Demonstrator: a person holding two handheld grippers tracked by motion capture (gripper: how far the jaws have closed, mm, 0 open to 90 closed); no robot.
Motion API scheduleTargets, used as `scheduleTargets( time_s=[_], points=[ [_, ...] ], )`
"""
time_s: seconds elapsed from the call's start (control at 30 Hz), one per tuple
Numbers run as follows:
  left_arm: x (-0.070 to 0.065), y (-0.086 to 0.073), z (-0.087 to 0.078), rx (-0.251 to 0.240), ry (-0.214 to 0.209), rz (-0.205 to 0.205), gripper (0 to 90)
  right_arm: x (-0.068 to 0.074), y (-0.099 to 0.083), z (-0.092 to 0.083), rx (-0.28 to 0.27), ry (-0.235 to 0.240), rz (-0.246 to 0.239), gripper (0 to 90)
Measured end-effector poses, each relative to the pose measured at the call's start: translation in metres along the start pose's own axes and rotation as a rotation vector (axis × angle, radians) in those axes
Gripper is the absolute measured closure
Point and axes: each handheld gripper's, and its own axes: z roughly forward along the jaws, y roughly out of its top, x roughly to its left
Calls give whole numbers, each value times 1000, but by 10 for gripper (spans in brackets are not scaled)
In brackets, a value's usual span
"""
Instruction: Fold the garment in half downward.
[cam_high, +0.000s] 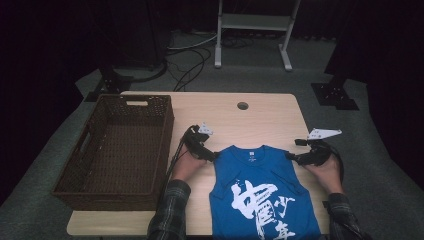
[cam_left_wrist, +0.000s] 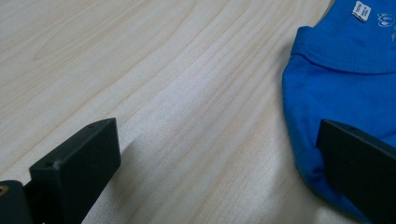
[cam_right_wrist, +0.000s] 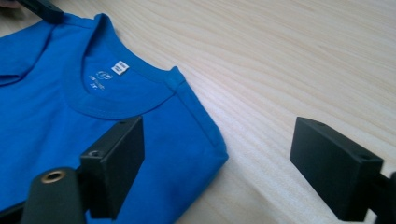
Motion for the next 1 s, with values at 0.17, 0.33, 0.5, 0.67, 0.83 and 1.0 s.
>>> scheduleTargets(
  time_s=[0.17, 0.33, 0.5, 0.67, 0.83, 1.0],
  points=[
    [0, 0, 0, -1, 1, 0, 12, -6, 1, 5, 15, 10, 11, 278],
    [0, -1, -1, -14, 0, 0, 49, -12, 0, 12, 32, 1, 29, 388],
    [-2, -1, -2, -27, -12, 10, 101, -13, 1, 18, 42, 4, 25, 485],
    [-3, -2, -3, -34, -15, 13, 146, -13, 0, 19, 52, 13, 28, 536],
    [-4, -3, -5, -48, -22, 16, 217, -13, -2, 18, 48, 12, 37, 566],
    [-5, -4, -6, -68, -43, 8, 321, -14, -6, 19, 57, 18, 57, 628]
  ],
)
